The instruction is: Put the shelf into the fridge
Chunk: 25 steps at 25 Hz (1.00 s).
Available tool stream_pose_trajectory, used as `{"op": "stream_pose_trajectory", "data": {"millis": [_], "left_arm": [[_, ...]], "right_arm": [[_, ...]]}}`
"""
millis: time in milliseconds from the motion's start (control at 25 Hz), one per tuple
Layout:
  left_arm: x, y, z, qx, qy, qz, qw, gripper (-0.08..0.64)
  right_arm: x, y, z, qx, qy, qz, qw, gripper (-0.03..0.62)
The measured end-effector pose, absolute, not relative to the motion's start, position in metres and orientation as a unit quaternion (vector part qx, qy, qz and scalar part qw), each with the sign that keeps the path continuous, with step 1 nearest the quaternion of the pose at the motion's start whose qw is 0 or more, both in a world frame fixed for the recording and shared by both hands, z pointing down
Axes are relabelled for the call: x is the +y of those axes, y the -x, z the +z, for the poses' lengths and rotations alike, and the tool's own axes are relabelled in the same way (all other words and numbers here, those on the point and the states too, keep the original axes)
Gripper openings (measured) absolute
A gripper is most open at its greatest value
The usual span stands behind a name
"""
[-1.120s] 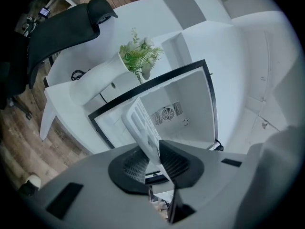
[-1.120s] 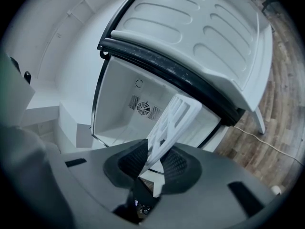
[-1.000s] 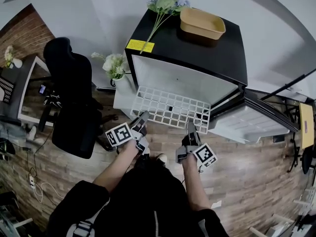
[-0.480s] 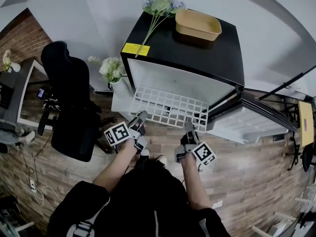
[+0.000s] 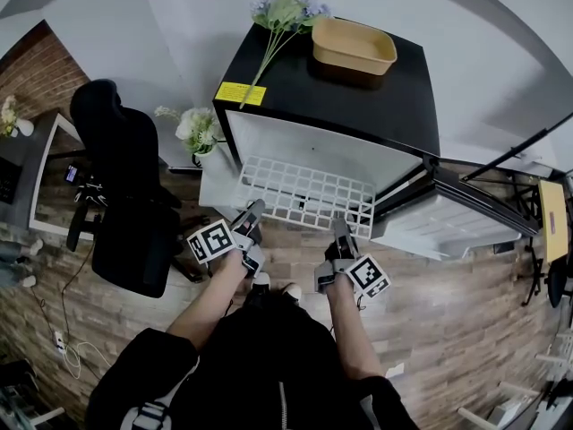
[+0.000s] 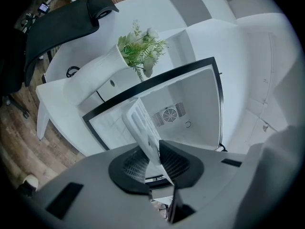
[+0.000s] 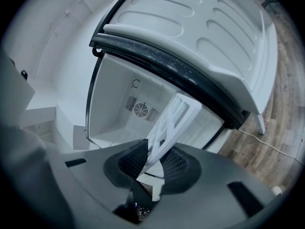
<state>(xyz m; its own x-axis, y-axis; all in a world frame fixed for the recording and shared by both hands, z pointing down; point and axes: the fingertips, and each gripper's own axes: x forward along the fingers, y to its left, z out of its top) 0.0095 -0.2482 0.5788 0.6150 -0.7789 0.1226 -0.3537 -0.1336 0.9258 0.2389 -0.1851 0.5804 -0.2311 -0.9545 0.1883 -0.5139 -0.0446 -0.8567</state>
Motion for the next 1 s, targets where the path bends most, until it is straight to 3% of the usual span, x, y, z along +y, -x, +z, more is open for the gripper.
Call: {"op": "stream_pose_trajectory", "data": {"millis": [1000], "left_arm": [[-0.282,-0.02,0.582,-0.392,-0.741,-0.2,0.507,0.077]], "right_arm": [[-0.222,-0.251,0.586,0.641,0.579,-0.44,0.245,0.08]]}}
